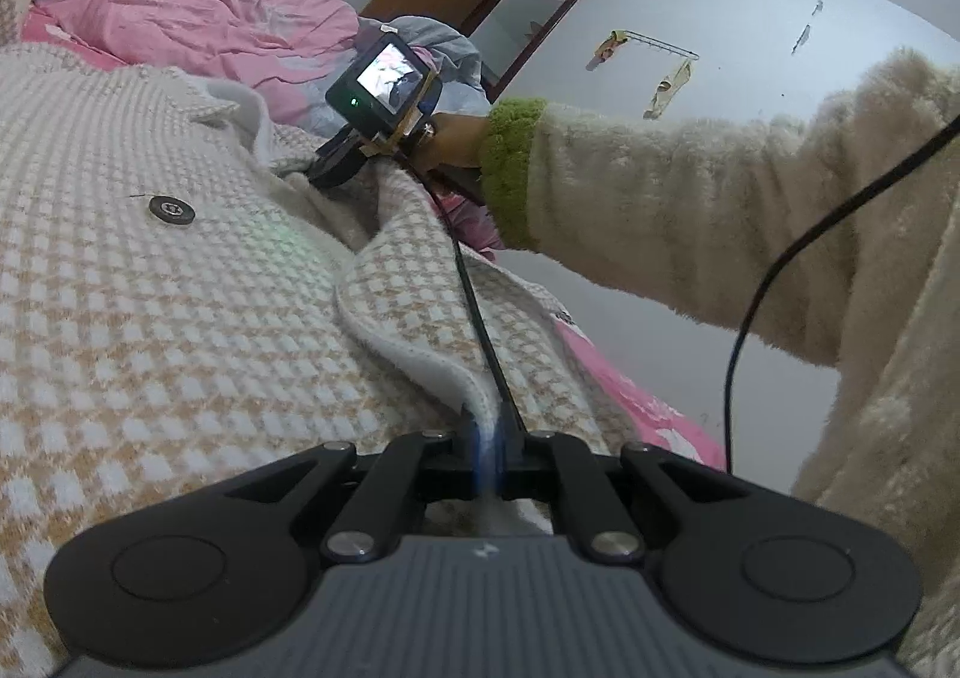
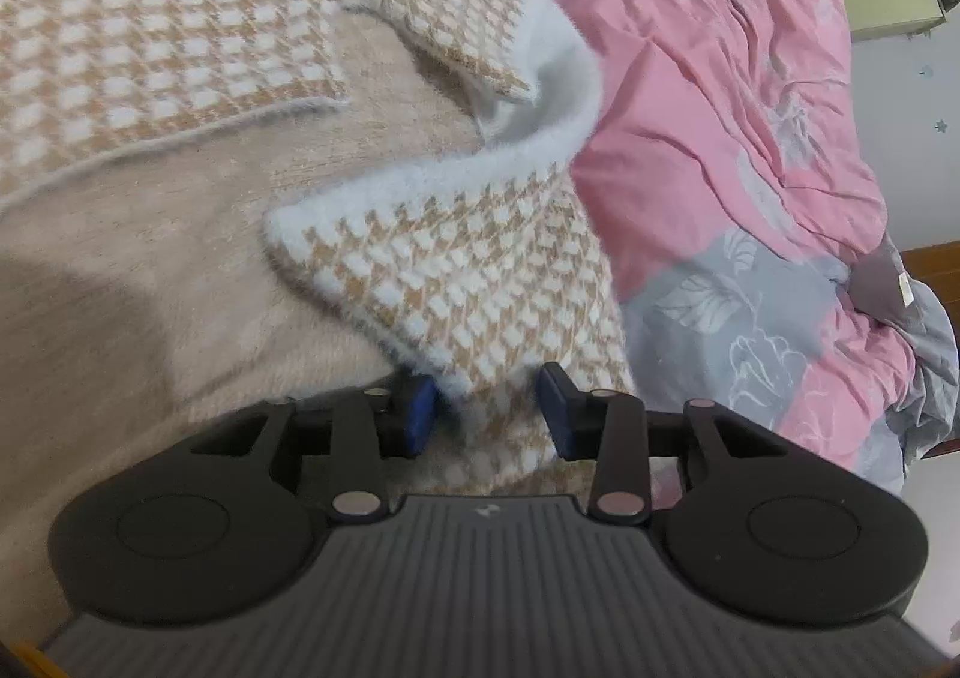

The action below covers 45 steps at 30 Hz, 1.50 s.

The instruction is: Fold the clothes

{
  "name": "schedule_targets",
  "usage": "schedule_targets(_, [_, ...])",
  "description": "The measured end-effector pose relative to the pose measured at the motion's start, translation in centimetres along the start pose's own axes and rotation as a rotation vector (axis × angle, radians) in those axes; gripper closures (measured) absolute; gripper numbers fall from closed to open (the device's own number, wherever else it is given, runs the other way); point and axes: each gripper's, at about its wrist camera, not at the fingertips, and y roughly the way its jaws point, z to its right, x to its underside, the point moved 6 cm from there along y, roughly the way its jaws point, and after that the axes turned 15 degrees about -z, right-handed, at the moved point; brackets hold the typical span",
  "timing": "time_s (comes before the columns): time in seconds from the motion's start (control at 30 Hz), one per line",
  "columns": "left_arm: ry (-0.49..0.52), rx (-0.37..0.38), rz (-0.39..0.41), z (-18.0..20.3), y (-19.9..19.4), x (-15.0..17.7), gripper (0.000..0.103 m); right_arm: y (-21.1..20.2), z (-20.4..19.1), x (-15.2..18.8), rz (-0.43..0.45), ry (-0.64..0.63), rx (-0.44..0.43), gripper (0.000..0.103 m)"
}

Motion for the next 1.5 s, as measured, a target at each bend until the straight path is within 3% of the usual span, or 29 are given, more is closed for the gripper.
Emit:
schedule_targets(0.03, [-0.009, 0.009, 0.003, -0.1, -0.1, 0.0, 0.098, 0.0, 0.4, -0.1, 0.010, 0.033, -0.012, 0.094])
schedule_targets(0.33, [-0.087, 0.109, 0.077, -0.8, -1.8, -1.3, 0.098, -5.3, 13.6, 2.0, 0.268, 0.782, -0.463, 0.096])
schedule_targets(0.47, [-0.107, 0.161, 0.124, -1.1, -3.2, -1.8, 0.098, -6.4, 16.1, 1.2, 0.340, 0.935, -0.693, 0.096])
schedule_targets(0.53, [-0.113, 0.183, 0.143, -1.3, -3.8, -1.9, 0.098, -6.3, 15.7, -0.2, 0.334, 0.942, -0.754, 0.096])
schedule_targets(0.9, [-0.060, 0.262, 0.141, 0.5, -4.0, -1.4, 0.098, -2.8, 9.8, -6.6, 0.277, 0.873, -0.833, 0.096])
schedule_targets(1.2, [-0.127, 0.303, 0.066, -0.3, -2.1, -0.5, 0.098, 0.3, 3.7, -10.2, 0.195, 0.712, -0.745, 0.093])
schedule_targets(1.33, [-0.181, 0.297, 0.044, -1.3, -1.5, -0.3, 0.098, 0.0, 3.6, -9.2, 0.240, 0.753, -0.741, 0.089])
schedule_targets(1.5, [-0.181, 0.285, 0.063, -2.0, -2.1, -0.9, 0.098, -3.1, 6.1, -4.9, 0.281, 0.870, -0.800, 0.064])
